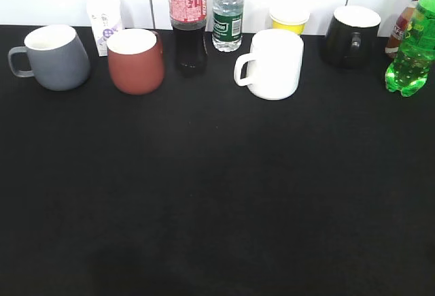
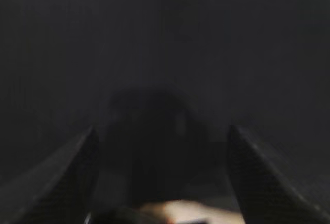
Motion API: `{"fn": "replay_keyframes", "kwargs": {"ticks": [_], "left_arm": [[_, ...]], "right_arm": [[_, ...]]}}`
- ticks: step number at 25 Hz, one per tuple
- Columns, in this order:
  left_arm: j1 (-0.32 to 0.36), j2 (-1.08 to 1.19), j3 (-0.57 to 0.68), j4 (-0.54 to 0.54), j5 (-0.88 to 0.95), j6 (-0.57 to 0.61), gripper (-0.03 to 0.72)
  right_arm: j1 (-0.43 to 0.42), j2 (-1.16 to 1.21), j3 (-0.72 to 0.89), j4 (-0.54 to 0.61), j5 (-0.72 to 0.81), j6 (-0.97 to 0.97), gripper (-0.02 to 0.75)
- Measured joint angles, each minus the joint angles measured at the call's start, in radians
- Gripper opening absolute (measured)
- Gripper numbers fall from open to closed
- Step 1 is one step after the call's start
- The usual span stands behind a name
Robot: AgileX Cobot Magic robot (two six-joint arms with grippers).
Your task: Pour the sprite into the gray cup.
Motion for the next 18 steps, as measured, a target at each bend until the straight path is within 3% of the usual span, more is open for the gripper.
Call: {"fn": "replay_keyframes", "kwargs": {"ticks": [6,18], "left_arm": [[0.000,0.000,0.044,0.000,-0.105,-0.001,0.458],[0.003,-0.001,0.045,0.007,-0.106,-0.001,0.409]], "right_arm": [[0.000,-0.001,0.101,0.076,-0.148,-0.027,0.575],[0.000,-0.013,0.102,0.083,-0.166,-0.038,0.575]]}}
